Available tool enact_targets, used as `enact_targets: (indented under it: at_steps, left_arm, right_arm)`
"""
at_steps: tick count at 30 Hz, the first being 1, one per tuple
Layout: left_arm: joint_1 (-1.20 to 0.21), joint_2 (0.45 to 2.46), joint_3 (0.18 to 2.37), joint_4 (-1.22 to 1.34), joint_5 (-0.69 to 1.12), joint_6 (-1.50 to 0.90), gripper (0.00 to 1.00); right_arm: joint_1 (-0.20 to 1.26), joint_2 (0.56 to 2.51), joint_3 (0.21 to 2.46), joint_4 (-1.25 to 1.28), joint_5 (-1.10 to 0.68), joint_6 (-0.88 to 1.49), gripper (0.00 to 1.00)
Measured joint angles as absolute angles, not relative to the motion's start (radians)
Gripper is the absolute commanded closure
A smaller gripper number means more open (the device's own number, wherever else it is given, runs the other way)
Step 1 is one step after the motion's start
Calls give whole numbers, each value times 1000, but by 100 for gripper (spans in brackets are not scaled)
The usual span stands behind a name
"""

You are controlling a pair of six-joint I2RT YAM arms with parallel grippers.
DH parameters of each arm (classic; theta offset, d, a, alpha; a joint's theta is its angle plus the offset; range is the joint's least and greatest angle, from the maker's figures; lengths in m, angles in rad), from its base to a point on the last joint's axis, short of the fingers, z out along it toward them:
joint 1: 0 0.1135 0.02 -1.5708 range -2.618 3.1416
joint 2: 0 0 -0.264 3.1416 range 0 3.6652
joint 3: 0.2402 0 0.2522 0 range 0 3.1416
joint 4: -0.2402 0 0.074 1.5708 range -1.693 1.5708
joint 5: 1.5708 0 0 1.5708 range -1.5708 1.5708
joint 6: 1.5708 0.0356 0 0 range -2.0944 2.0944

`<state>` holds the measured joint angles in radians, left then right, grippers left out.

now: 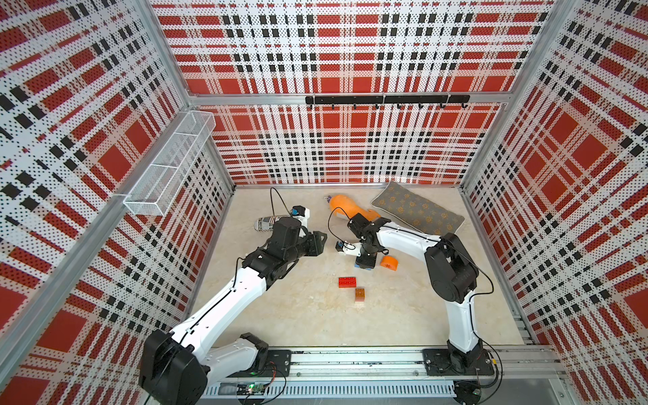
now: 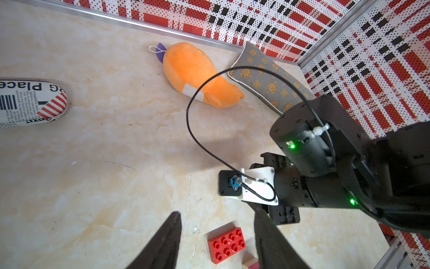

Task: Assemble an ice cream with lego
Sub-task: Pick up the lego brick from the center of the board, then assemble the lego brick with the lego brick.

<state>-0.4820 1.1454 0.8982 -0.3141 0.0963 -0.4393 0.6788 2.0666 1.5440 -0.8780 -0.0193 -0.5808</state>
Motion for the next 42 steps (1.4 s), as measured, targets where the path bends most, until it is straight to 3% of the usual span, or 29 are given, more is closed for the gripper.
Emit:
enact_targets:
  at_steps: [7, 20, 30, 42]
  left_arm:
    - [-474, 1145, 897, -314, 89, -437, 46]
    - [-304, 1103, 884, -317, 155, -420, 47]
    - [-151, 1094, 878, -330, 208, -360, 47]
    - [-130, 1072, 841, -329, 221, -350, 47]
  right_arm:
    - [680, 2051, 1543, -880, -25, -579, 75]
    - [789, 1729, 1467, -934, -46, -587, 75]
    - [919, 1716, 1407, -1023, -15, -574, 75]
    - [962, 1715, 1354, -1031, 6, -533, 75]
